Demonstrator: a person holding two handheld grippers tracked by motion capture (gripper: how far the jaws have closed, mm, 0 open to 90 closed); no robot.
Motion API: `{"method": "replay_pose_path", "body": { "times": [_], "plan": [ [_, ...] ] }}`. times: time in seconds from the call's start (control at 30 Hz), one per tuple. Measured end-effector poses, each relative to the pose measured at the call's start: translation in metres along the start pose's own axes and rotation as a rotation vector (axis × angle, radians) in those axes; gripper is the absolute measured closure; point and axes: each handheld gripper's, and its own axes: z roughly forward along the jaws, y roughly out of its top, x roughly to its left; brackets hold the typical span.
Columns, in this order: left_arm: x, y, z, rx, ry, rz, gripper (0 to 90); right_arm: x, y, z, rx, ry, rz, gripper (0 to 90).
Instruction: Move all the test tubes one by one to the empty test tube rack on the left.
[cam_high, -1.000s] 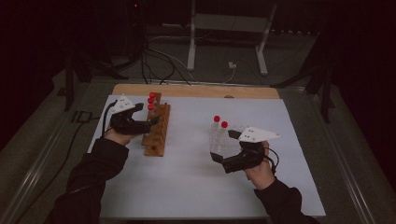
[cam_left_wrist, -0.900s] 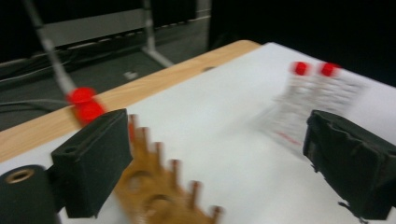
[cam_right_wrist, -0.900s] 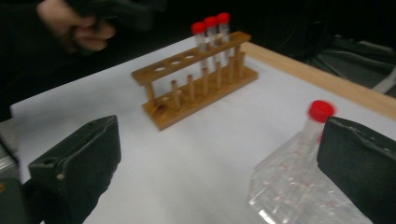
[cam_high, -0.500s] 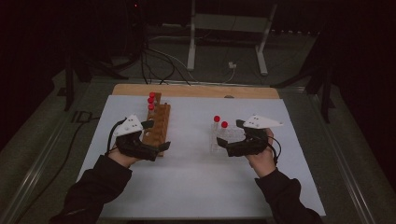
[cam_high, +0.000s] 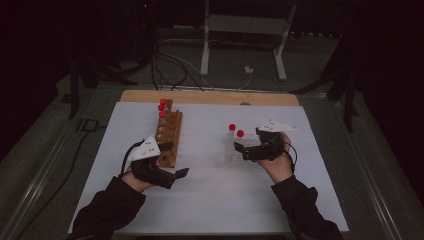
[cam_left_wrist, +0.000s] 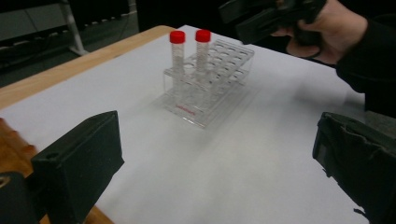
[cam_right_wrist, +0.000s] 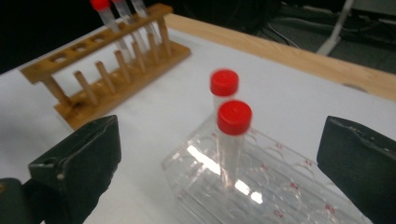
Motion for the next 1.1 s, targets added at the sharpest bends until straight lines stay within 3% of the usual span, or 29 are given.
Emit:
{"method": "replay_pose_path", "body": {
  "times": [0.1, 0.17, 0.27, 0.57, 0.93, 1.1],
  "plan": [
    [-0.002, -0.004, 0.003, 0.006, -0.006, -0.002, 2.3, -0.002, -0.005, 0.005, 0.028, -0.008, 0.005, 0.7],
    [-0.002, -0.005, 0.005, 0.008, -0.011, -0.004, 2.3, -0.002, -0.008, 0.008, 0.039, -0.012, 0.008, 9.6],
    [-0.003, -0.008, 0.006, 0.017, -0.014, -0.002, 2.3, -0.001, -0.014, 0.013, 0.064, -0.018, 0.003, 10.6],
    [-0.004, -0.01, 0.008, 0.027, -0.011, -0.004, 2.3, 0.004, -0.022, 0.025, 0.113, -0.05, -0.006, 27.9],
    [-0.004, -0.011, 0.008, 0.028, -0.011, -0.008, 2.3, 0.006, -0.022, 0.032, 0.135, -0.073, -0.04, 55.6],
    [-0.003, -0.011, 0.008, 0.028, -0.012, -0.008, 2.3, 0.005, -0.021, 0.034, 0.132, -0.079, -0.023, 63.5]
  ]
}}
